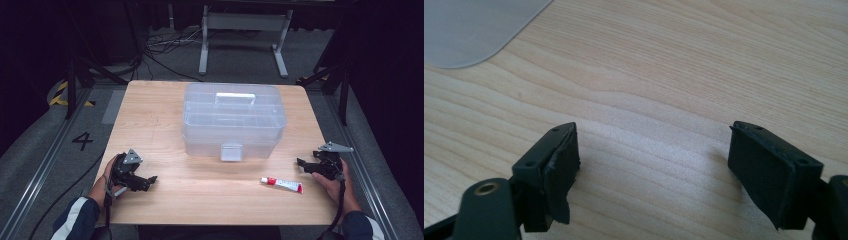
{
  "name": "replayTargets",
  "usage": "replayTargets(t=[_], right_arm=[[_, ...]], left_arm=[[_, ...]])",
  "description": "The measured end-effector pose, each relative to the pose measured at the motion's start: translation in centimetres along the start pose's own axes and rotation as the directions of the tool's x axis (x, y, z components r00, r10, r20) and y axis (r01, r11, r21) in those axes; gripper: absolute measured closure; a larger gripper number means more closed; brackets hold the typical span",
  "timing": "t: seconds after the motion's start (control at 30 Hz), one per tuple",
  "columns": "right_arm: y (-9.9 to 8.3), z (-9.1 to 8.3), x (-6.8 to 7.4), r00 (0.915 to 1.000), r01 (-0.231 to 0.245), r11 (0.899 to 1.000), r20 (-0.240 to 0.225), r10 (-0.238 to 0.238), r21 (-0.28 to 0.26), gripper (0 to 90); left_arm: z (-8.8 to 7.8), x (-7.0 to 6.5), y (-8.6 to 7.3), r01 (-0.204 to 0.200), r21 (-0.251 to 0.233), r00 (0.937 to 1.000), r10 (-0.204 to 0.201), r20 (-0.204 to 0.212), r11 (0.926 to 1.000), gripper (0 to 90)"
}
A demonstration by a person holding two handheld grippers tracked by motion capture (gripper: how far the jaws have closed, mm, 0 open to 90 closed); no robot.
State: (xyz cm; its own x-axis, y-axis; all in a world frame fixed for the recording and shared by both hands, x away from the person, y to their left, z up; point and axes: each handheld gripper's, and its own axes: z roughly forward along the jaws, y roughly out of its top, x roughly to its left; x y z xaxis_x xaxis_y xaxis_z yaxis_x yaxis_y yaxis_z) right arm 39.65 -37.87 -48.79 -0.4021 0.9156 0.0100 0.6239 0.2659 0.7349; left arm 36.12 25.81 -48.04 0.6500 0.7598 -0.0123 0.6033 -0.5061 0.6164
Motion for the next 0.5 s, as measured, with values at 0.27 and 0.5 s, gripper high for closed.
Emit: replayTargets(t=[0.27,0.5], right_arm=[[0.34,0.09,-0.13,0.9991,0.034,0.999,-0.025,-0.033,0.034,14.9],[0.71,-0.62,0.05,0.9965,0.065,0.998,-0.054,-0.064,0.016,25.5]], left_arm=[[0.17,-0.23,-0.46,-0.008,-0.055,1.0000,0.008,0.001,0.9984,0.1],[0.35,-0.14,-0.29,-0.042,-0.055,0.9983,0.044,0.039,0.9976,0.2]])
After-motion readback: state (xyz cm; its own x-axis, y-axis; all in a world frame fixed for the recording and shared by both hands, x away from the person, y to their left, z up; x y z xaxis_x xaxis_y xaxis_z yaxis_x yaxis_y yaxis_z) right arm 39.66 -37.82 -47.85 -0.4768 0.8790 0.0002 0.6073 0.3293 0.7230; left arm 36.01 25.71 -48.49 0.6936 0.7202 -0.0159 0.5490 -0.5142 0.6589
